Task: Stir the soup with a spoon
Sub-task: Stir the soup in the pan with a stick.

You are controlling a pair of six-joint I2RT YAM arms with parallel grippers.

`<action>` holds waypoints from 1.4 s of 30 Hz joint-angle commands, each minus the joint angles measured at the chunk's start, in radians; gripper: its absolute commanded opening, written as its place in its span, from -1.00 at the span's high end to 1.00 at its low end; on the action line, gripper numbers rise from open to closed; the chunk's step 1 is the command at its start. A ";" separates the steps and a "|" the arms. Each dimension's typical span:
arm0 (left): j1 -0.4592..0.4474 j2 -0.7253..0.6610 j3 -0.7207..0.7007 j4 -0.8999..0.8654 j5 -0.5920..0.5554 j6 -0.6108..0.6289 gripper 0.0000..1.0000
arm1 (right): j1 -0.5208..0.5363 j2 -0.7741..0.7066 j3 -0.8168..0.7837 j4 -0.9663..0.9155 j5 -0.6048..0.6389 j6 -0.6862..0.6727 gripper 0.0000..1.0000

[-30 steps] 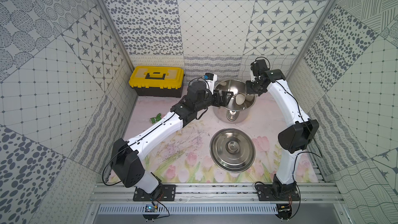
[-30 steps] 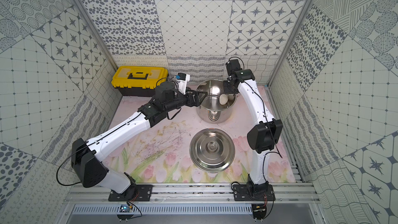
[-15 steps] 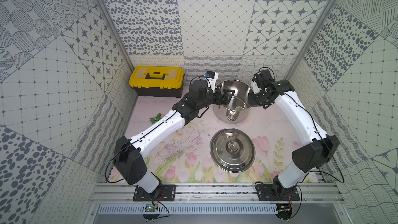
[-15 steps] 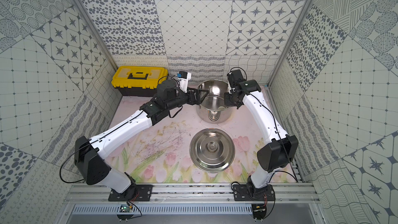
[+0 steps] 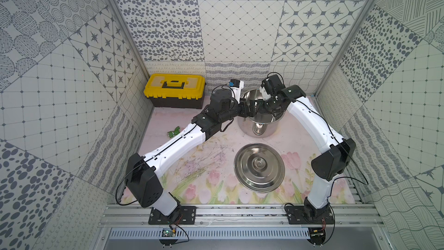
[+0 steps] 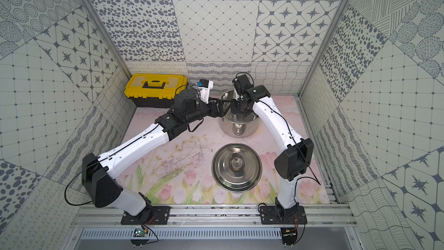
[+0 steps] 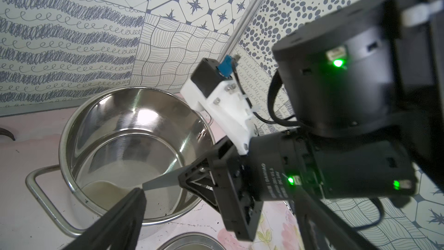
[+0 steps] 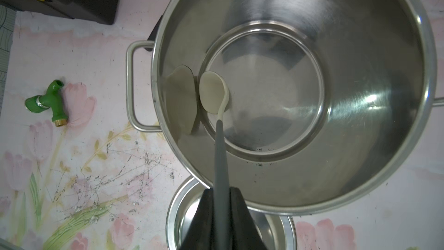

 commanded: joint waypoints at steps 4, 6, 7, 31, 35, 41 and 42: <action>-0.005 -0.050 -0.033 0.025 -0.030 0.029 -0.99 | -0.015 0.133 0.267 -0.058 0.096 -0.043 1.00; -0.003 -0.055 -0.037 0.023 -0.030 0.030 -1.00 | -0.029 0.163 0.322 -0.079 0.119 -0.057 1.00; -0.005 -0.057 -0.039 0.024 -0.031 0.030 -0.99 | -0.041 0.174 0.343 -0.087 0.126 -0.063 1.00; -0.004 -0.007 -0.004 0.042 -0.006 0.027 -0.99 | -0.093 -0.103 -0.057 -0.044 0.037 -0.062 1.00; -0.004 -0.005 -0.001 0.037 -0.005 0.021 -0.99 | -0.052 -0.079 -0.036 -0.025 0.026 -0.024 1.00; -0.005 -0.020 -0.006 0.022 -0.013 0.022 -0.99 | -0.037 0.033 0.120 -0.027 0.046 -0.010 1.00; -0.007 -0.023 -0.009 0.021 -0.015 0.024 -0.99 | -0.036 0.052 0.150 -0.030 0.057 -0.017 1.00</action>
